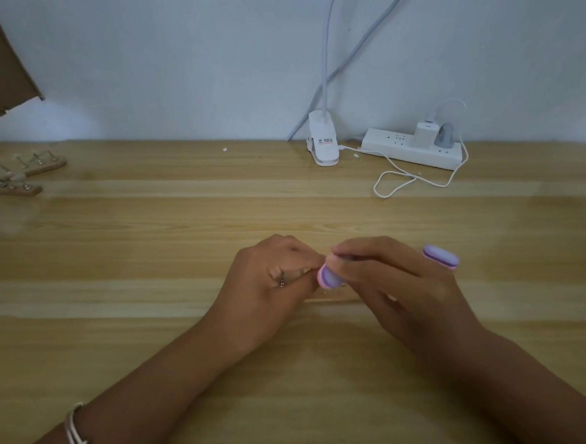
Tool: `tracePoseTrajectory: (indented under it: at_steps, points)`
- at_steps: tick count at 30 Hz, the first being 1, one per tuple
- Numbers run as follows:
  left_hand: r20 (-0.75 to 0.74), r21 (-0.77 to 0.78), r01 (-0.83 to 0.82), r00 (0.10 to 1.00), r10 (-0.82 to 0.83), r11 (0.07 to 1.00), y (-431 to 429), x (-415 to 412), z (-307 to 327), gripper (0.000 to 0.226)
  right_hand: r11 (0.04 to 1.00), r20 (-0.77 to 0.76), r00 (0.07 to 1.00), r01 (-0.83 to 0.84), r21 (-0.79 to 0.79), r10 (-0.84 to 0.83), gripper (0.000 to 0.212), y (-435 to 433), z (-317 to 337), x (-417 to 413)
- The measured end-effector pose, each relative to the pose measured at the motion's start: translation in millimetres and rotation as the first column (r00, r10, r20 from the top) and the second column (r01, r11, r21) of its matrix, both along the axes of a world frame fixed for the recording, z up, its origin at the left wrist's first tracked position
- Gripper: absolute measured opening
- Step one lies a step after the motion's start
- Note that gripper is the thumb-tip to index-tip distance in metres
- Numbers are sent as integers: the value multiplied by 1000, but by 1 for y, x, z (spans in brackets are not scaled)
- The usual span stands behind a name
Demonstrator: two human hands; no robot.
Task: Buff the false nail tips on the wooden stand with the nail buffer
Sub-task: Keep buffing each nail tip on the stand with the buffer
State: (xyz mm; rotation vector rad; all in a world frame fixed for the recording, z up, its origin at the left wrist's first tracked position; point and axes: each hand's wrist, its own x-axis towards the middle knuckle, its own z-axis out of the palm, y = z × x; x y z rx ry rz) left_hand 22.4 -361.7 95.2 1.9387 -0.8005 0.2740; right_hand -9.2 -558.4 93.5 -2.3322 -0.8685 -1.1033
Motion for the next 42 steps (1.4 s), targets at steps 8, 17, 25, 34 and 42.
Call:
tracePoseTrajectory:
  at_steps: [8, 17, 25, 34, 42]
  points:
    - [6, 27, 23, 1000, -23, 999, 0, -2, 1, 15, 1000, 5, 1000, -1, -27, 1, 22, -1, 1, 2]
    - [-59, -55, 59, 996, -62, 997, 0, -1, 1, 14, 999, -13, 999, -29, 13, 30, 26, -3, 1, -2]
    - [-107, -97, 44, 993, -55, 994, 0, -2, 2, 16, 1000, 40, 999, -14, 8, 14, 23, -1, 0, -3]
    - [-159, -138, 47, 985, -69, 989, -2, -4, 3, 15, 1000, 72, 997, 6, 21, -8, 23, -4, -1, -1]
    - [-214, -174, 61, 972, -98, 983, -2, -4, 4, 13, 997, 59, 997, -52, 51, 49, 22, -3, 0, -1]
